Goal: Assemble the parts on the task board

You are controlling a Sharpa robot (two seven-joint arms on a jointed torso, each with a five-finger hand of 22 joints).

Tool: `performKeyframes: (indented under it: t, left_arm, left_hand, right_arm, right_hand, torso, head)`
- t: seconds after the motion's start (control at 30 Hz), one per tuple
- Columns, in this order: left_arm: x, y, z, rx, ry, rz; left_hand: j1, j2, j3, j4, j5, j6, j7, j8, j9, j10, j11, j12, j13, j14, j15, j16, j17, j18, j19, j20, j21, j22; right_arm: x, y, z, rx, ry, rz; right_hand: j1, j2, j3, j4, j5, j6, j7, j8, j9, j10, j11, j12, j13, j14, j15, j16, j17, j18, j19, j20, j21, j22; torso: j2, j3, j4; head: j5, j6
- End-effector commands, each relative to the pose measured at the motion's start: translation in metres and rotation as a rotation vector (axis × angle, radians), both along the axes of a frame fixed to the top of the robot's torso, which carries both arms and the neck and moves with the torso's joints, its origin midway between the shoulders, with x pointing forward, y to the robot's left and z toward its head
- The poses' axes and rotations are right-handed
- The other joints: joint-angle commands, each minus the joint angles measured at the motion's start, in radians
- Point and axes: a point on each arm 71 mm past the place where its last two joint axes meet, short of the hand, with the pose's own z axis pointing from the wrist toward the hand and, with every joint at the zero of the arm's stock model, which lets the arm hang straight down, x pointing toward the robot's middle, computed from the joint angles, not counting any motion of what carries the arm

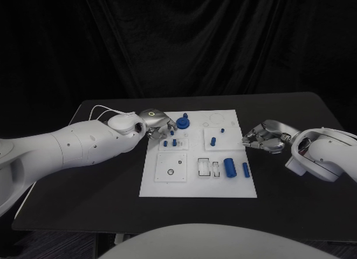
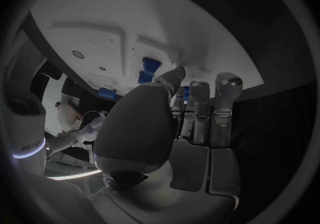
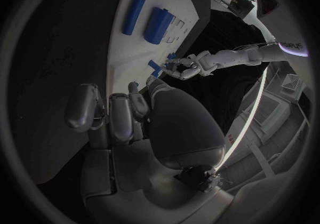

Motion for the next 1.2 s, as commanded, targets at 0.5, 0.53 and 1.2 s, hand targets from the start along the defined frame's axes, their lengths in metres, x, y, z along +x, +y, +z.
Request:
performKeyframes:
  t: [0.5, 0.53, 1.2]
  left_arm:
    - [-0.037, 0.067, 0.063, -0.387, -0.457, -0.025]
    - [-0.042, 0.068, 0.067, -0.421, -0.463, -0.037]
    - [-0.091, 0.055, 0.087, -1.201, 0.210, -0.002]
  left_hand:
    - [-0.029, -0.014, -0.047, 0.065, 0.043, 0.049, -0.002, 0.004, -0.040, -0.253, 0.018, 0.141, 0.051, -0.247, 0.035, -0.287, -0.249, 0.052, -0.264, 0.038, -0.456, -0.010]
    - [-0.045, -0.018, -0.059, 0.088, 0.047, 0.049, 0.002, 0.004, -0.043, -0.265, 0.021, 0.160, 0.056, -0.258, 0.040, -0.305, -0.255, 0.051, -0.268, 0.044, -0.470, -0.016]
    - [0.147, 0.147, -0.121, 0.140, 0.307, -0.112, 0.091, -0.003, -0.196, -0.698, 0.041, 0.154, -0.229, -1.022, 0.197, -0.991, -0.716, -0.036, -1.061, 0.120, -0.805, -0.640]
  right_arm:
    - [0.003, -0.013, 0.027, 0.000, -0.083, -0.004]
    - [0.005, -0.013, 0.032, -0.003, -0.095, -0.002]
    - [0.035, 0.036, 0.098, -0.398, -0.459, 0.250]
  right_hand:
    - [0.077, -0.091, 0.070, -0.094, 0.303, 0.090, -0.032, 0.112, 0.072, -0.084, -0.027, -0.091, -0.095, -0.021, -0.025, -0.025, -0.019, 0.024, -0.019, -0.019, -0.036, 0.135]
    - [0.076, -0.094, 0.073, -0.096, 0.301, 0.088, -0.032, 0.116, 0.075, -0.090, -0.027, -0.097, -0.102, -0.022, -0.025, -0.026, -0.020, 0.025, -0.019, -0.019, -0.038, 0.134]
    - [0.075, -0.192, 0.294, -0.196, 0.110, -0.115, 0.001, 0.252, 0.221, -0.582, 0.032, -0.564, -0.538, -0.163, 0.008, -0.205, -0.176, 0.063, -0.154, 0.008, -0.272, 0.082]
  torso:
    - [-0.001, -0.0053, 0.0032]
    - [0.000, -0.0047, 0.0017]
    - [0.062, -0.0425, 0.0612]
  head:
    - [0.007, 0.000]
    - [0.012, 0.000]
    - [0.008, 0.000]
